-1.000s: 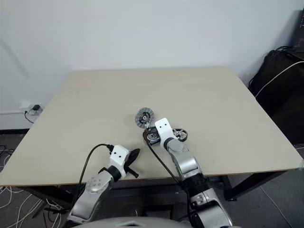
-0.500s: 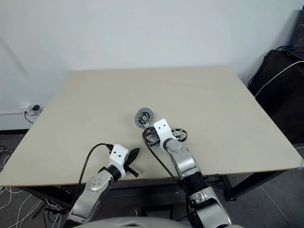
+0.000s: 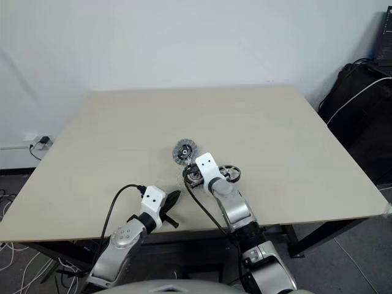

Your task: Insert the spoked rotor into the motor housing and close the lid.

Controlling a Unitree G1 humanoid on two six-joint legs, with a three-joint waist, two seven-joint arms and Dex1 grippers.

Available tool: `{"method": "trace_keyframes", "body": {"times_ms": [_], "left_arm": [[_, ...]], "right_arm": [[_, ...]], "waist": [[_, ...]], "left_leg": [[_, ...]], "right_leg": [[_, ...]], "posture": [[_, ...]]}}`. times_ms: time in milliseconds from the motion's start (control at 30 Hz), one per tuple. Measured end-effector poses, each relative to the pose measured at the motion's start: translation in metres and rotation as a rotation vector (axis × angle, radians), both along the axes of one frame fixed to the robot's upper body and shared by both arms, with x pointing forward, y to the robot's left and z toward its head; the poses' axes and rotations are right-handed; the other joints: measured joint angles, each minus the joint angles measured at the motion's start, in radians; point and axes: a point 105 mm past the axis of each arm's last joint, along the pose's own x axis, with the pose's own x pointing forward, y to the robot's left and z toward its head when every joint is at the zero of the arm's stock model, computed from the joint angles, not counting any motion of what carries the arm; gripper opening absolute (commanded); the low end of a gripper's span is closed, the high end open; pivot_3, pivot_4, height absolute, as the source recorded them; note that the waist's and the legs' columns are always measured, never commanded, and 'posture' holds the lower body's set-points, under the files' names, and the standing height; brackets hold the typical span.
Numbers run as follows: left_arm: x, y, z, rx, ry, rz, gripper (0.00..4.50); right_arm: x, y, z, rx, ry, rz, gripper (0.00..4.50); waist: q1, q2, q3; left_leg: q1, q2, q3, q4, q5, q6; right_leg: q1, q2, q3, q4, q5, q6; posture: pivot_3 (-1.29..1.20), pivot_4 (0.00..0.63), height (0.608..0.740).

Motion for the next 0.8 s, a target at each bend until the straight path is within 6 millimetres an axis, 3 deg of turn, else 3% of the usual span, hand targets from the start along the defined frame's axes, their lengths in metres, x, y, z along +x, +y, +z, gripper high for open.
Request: {"method": "trace_keyframes", "body": {"times_ms": [800], "left_arm": [[0.0, -0.001, -0.002, 0.003, 0.017, -0.004, 0.03]], "right_arm": [[-0.002, 0.021, -0.005, 0.007, 0.012, 0.09, 0.04]], "waist": [[-0.01, 0.0, 0.0]], "left_leg": [[0.0, 0.0, 0.0, -0.001, 0.0, 0.0]], "right_leg": [[0.0, 0.0, 0.0, 0.0, 0.0, 0.0]], "posture": [[0.0, 0.0, 0.74]]}}
